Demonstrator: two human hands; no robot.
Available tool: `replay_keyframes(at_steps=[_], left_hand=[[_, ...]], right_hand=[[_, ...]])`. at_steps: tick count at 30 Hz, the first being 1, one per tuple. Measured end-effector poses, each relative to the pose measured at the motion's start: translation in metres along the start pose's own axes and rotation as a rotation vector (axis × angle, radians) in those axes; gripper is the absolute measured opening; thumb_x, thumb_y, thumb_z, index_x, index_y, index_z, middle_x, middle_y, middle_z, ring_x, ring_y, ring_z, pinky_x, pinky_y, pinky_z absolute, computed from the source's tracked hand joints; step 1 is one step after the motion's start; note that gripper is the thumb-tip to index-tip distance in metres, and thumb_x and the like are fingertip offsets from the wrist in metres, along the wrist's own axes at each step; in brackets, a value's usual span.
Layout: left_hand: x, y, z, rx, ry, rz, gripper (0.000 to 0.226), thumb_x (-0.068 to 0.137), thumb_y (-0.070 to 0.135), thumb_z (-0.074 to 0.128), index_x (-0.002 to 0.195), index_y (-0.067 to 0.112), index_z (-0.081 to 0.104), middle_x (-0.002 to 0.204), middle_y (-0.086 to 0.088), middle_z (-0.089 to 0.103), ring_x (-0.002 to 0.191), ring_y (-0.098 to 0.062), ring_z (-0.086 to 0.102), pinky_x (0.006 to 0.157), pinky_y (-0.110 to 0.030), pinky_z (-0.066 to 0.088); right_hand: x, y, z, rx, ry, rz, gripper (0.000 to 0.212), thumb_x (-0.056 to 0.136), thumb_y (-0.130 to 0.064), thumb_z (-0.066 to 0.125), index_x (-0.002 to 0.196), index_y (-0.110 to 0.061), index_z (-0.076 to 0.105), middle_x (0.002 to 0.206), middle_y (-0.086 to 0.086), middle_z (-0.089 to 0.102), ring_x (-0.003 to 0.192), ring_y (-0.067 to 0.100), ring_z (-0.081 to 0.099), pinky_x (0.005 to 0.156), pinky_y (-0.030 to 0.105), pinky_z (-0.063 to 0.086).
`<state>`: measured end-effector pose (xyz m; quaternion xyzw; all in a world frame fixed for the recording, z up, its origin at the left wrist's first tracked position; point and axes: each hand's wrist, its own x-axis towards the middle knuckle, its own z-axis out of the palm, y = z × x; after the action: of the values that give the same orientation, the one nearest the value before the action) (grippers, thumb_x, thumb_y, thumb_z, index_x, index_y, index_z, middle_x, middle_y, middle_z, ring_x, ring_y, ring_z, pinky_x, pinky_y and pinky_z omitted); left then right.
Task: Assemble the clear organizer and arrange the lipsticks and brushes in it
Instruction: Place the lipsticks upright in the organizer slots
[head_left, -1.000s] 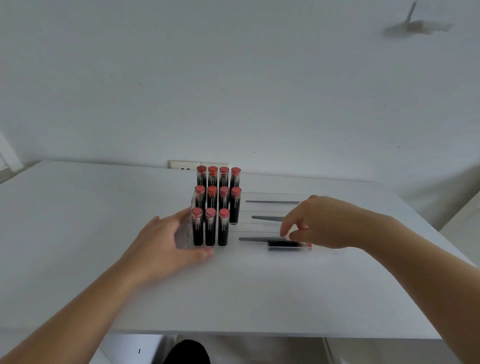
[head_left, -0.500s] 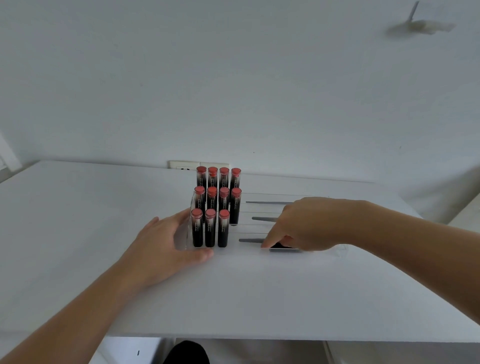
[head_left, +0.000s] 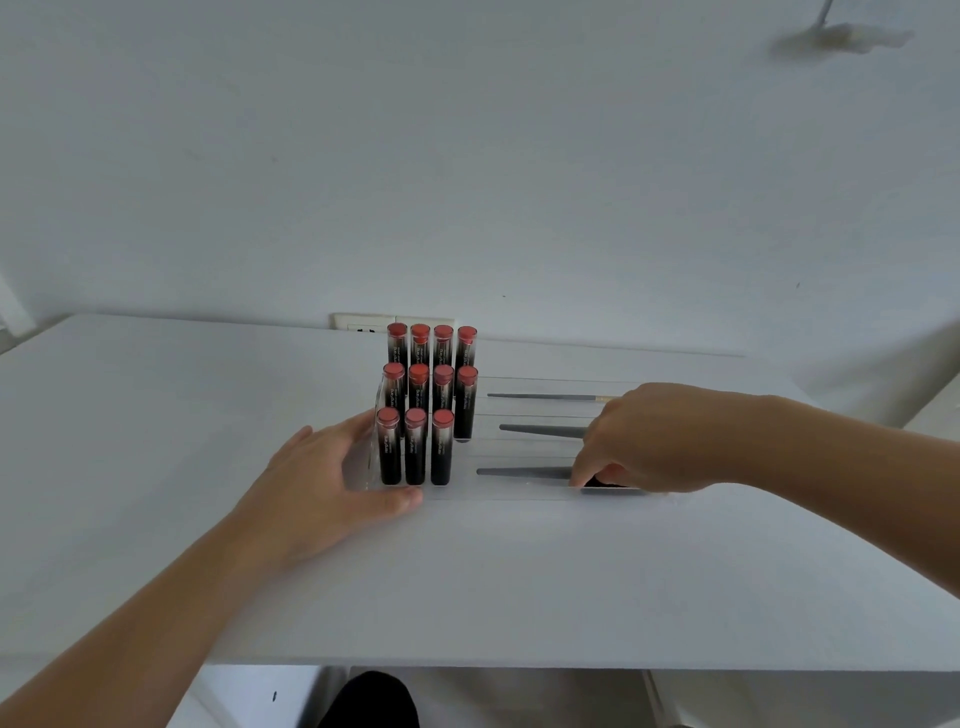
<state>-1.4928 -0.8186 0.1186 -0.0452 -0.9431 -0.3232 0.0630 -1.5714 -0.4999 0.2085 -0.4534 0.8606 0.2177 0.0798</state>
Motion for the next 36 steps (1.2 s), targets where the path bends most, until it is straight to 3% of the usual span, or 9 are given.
replay_keyframes(at_steps=[6, 9, 16, 19, 22, 25, 32, 34, 36], left_hand=[[0.000, -0.002, 0.002, 0.001, 0.031, -0.007, 0.095, 0.059, 0.089, 0.053, 0.145, 0.049, 0.044, 0.138, 0.028, 0.055, 0.108, 0.003, 0.036, 0.121, -0.040, 0.022], [0.000, -0.003, 0.002, -0.011, 0.036, -0.007, 0.093, 0.058, 0.089, 0.054, 0.142, 0.049, 0.047, 0.134, 0.027, 0.058, 0.101, 0.011, 0.037, 0.120, -0.041, 0.023], [0.001, -0.001, 0.002, 0.011, 0.025, -0.009, 0.093, 0.060, 0.089, 0.053, 0.142, 0.046, 0.049, 0.138, 0.025, 0.058, 0.112, -0.001, 0.039, 0.122, -0.042, 0.021], [0.000, 0.000, 0.001, 0.015, 0.026, -0.031, 0.095, 0.059, 0.089, 0.053, 0.143, 0.046, 0.048, 0.138, 0.025, 0.057, 0.112, 0.000, 0.036, 0.121, -0.042, 0.022], [-0.001, 0.003, 0.001, 0.000, 0.028, -0.032, 0.091, 0.059, 0.087, 0.054, 0.140, 0.047, 0.050, 0.129, 0.027, 0.059, 0.107, 0.003, 0.037, 0.120, -0.043, 0.025], [-0.002, 0.004, 0.001, -0.011, 0.046, -0.034, 0.088, 0.058, 0.085, 0.055, 0.139, 0.048, 0.050, 0.113, 0.029, 0.055, 0.101, 0.006, 0.036, 0.118, -0.042, 0.028], [-0.002, 0.002, 0.001, -0.005, 0.026, -0.033, 0.091, 0.060, 0.084, 0.055, 0.143, 0.047, 0.048, 0.133, 0.024, 0.059, 0.109, 0.000, 0.038, 0.119, -0.043, 0.026], [-0.001, 0.003, 0.000, -0.007, 0.025, -0.032, 0.089, 0.059, 0.084, 0.055, 0.141, 0.048, 0.049, 0.129, 0.026, 0.059, 0.108, 0.000, 0.039, 0.118, -0.045, 0.028], [-0.002, 0.003, 0.000, -0.005, 0.024, -0.029, 0.088, 0.060, 0.085, 0.055, 0.139, 0.048, 0.050, 0.121, 0.030, 0.055, 0.110, 0.001, 0.039, 0.118, -0.045, 0.028]], right_hand=[[-0.012, 0.005, 0.004, -0.032, 0.049, 0.018, 0.032, 0.105, -0.037, 0.036, 0.129, -0.048, 0.055, 0.107, -0.016, 0.065, 0.087, 0.010, 0.043, 0.073, 0.028, 0.041], [-0.019, 0.007, 0.002, -0.011, 0.094, 0.035, 0.031, 0.102, -0.040, 0.042, 0.129, -0.049, 0.055, 0.091, -0.024, 0.051, 0.076, 0.002, 0.041, 0.062, 0.018, 0.028], [-0.032, 0.008, -0.002, 0.010, 0.160, 0.098, 0.005, 0.097, -0.041, 0.051, 0.100, -0.040, 0.048, 0.092, -0.020, 0.047, 0.067, 0.004, 0.043, 0.056, 0.022, 0.028], [-0.034, 0.010, -0.004, 0.066, 0.154, 0.142, 0.013, 0.095, -0.034, 0.052, 0.105, -0.041, 0.049, 0.092, -0.021, 0.050, 0.068, -0.003, 0.042, 0.057, 0.022, 0.031], [-0.036, 0.013, -0.009, 0.060, 0.102, 0.179, 0.029, 0.094, -0.034, 0.051, 0.121, -0.044, 0.055, 0.101, -0.022, 0.053, 0.076, 0.000, 0.043, 0.060, 0.019, 0.032], [-0.040, 0.015, -0.017, -0.016, -0.004, 0.195, 0.024, 0.092, -0.038, 0.054, 0.115, -0.040, 0.061, 0.097, -0.019, 0.051, 0.078, 0.003, 0.048, 0.067, 0.025, 0.042], [-0.052, 0.016, -0.024, -0.002, -0.205, 0.335, 0.037, 0.090, -0.034, 0.056, 0.126, -0.040, 0.057, 0.101, -0.017, 0.045, 0.098, 0.017, 0.059, 0.073, 0.030, 0.047], [-0.055, 0.015, -0.022, -0.055, -0.234, 0.388, 0.035, 0.086, -0.023, 0.053, 0.119, -0.030, 0.062, 0.104, -0.013, 0.053, 0.094, 0.019, 0.062, 0.072, 0.033, 0.050], [-0.056, 0.013, -0.016, -0.110, -0.243, 0.414, 0.015, 0.085, -0.020, 0.052, 0.095, -0.022, 0.063, 0.096, -0.006, 0.056, 0.079, 0.018, 0.061, 0.063, 0.032, 0.048]])
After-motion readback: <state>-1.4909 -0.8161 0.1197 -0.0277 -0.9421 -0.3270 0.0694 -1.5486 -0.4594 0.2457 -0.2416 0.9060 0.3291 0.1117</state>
